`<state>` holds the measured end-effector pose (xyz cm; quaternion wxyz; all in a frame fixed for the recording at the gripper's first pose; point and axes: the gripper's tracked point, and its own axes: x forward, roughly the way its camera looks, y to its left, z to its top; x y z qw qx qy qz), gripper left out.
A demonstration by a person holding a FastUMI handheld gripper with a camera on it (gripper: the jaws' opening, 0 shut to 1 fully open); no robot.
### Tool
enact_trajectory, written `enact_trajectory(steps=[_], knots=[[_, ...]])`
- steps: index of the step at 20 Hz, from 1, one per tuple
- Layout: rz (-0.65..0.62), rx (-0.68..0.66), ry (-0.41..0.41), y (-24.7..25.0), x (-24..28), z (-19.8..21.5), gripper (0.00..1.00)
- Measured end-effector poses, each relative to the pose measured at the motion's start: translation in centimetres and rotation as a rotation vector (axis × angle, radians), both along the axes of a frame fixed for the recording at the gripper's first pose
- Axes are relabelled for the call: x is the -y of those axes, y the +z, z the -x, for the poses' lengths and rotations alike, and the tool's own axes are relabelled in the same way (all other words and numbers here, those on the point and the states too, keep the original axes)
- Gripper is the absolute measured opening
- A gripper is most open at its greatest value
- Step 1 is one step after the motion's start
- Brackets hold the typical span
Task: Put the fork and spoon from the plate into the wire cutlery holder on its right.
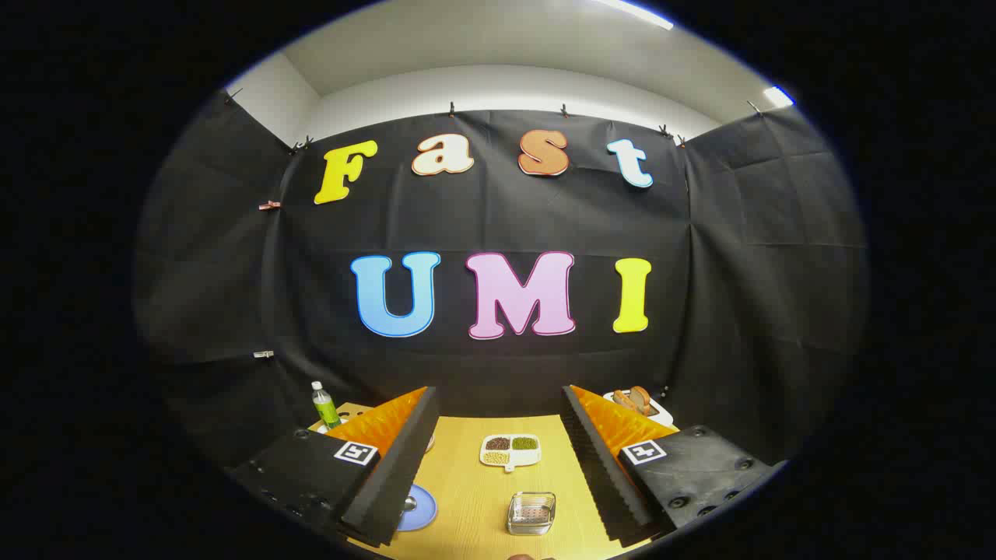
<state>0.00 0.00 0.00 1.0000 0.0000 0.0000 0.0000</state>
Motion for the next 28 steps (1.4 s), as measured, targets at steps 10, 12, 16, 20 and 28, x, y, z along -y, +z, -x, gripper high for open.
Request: enact_trajectory(steps=[10,12,16,20,28], knots=[[-0.011,-0.046,0.024,-1.7,-0.5,0.9,0.98],[-0.008,-0.052,0.028,-1.8,-0.7,0.8,0.98],[-0.021,-0.071,0.042,-2.2,-0.9,0.4,0.98],[-0.027,-0.097,0.057,-3.1,-1.6,-0.3,0.98],[-0.032,-0.237,0.141,-9.2,-6.0,-1.8,0.98]])
